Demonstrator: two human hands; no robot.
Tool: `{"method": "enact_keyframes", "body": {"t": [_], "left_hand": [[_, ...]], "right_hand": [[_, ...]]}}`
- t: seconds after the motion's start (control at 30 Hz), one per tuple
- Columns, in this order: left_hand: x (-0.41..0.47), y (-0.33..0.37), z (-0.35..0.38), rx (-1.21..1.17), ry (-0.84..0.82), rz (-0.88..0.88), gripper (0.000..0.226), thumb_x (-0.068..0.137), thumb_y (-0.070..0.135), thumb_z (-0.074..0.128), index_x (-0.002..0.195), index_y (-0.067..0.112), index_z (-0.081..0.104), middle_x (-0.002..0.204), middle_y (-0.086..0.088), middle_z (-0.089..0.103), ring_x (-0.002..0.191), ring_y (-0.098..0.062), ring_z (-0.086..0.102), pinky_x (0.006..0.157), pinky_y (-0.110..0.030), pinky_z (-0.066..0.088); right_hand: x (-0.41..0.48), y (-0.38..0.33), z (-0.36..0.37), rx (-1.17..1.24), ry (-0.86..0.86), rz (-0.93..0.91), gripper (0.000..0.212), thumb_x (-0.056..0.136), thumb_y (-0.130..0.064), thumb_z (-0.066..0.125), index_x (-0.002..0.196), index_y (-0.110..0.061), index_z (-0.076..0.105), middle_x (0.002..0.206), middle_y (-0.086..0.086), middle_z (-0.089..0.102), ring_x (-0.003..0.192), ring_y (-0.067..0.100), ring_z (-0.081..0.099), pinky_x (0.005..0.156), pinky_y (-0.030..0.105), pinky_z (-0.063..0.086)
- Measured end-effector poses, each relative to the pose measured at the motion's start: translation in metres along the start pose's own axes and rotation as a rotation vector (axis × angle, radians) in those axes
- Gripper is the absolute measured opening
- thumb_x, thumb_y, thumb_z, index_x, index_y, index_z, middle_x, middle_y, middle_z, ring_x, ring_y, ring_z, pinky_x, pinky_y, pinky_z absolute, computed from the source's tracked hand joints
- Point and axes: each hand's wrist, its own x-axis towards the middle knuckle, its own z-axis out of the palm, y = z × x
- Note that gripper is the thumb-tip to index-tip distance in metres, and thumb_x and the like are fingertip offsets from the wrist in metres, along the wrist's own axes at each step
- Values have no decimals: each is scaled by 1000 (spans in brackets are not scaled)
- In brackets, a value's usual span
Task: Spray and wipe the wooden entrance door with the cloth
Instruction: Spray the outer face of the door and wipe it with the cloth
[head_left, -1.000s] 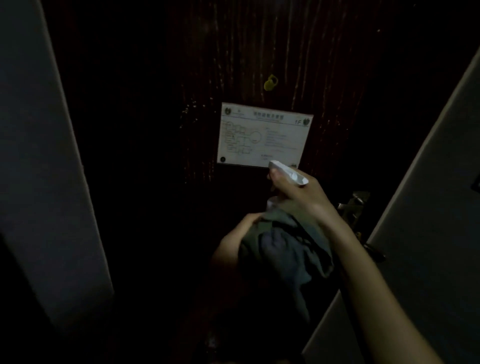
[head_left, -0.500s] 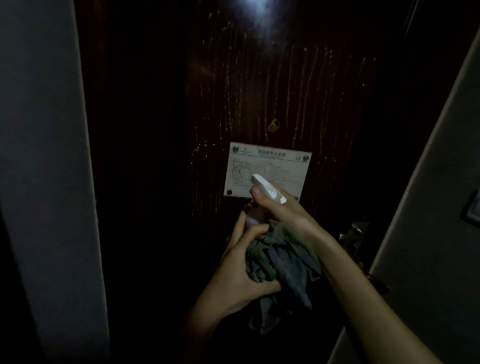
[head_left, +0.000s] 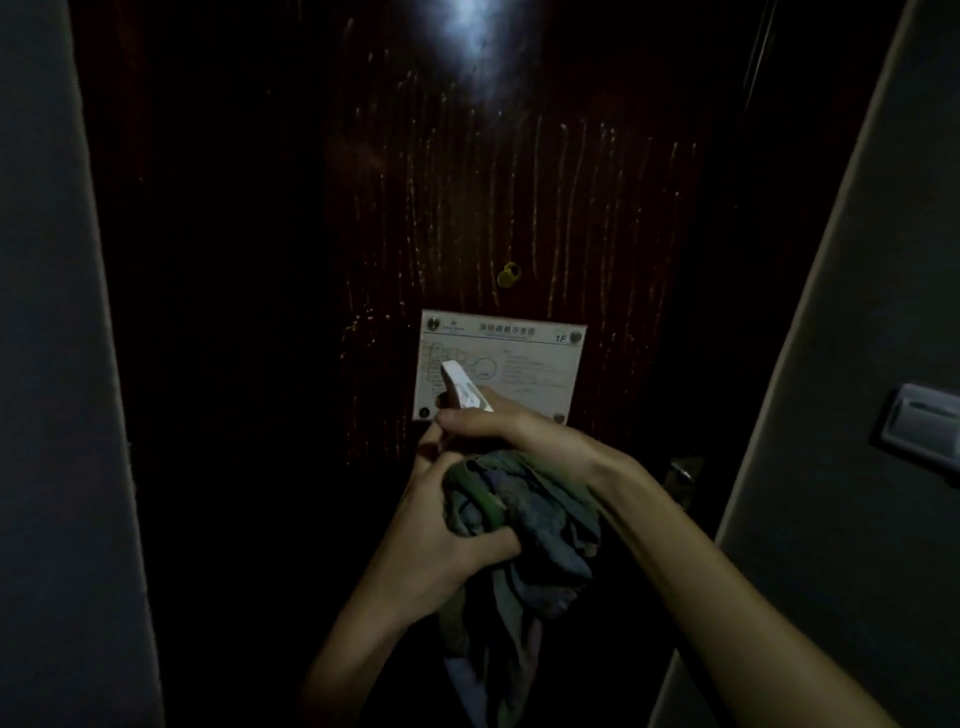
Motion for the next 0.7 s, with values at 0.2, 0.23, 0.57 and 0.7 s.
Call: {"method": "enact_keyframes", "body": {"t": [0.2,0.23,0.57,0.7], "left_hand": [[9,5,-6,47,-86,1,85,54,48,77,132,57,45,154,30,8,130,21,34,91,1,37],[11,6,-7,66,-112,-9,91,56,45,78,134,63,36,151,35,4,130,24,30,90,4,35],[25,-5,-4,-172,107,-113,117,52,47,76,155,45,20,137,12,37,119,8,53,86,-12,50],[34,-2,-6,-186,139,-94,110,61,40,79,156,46,23,135,13,40,120,3,54,99,-28,52]], "right_hand": [[-4,11,-8,270,85,-40,49,96,-38,54,125,0,60,114,16,60,101,22,62,89,27,51],[-6,16,-9,313,116,-77,51,98,-37,51,132,0,56,118,13,62,106,21,63,91,27,52],[1,38,10,552,302,-277,97,73,-62,70,130,15,52,136,30,54,129,39,52,112,43,41],[-16,49,7,244,339,-331,82,65,-79,66,117,-15,66,115,-4,73,115,10,65,96,20,49]]}}
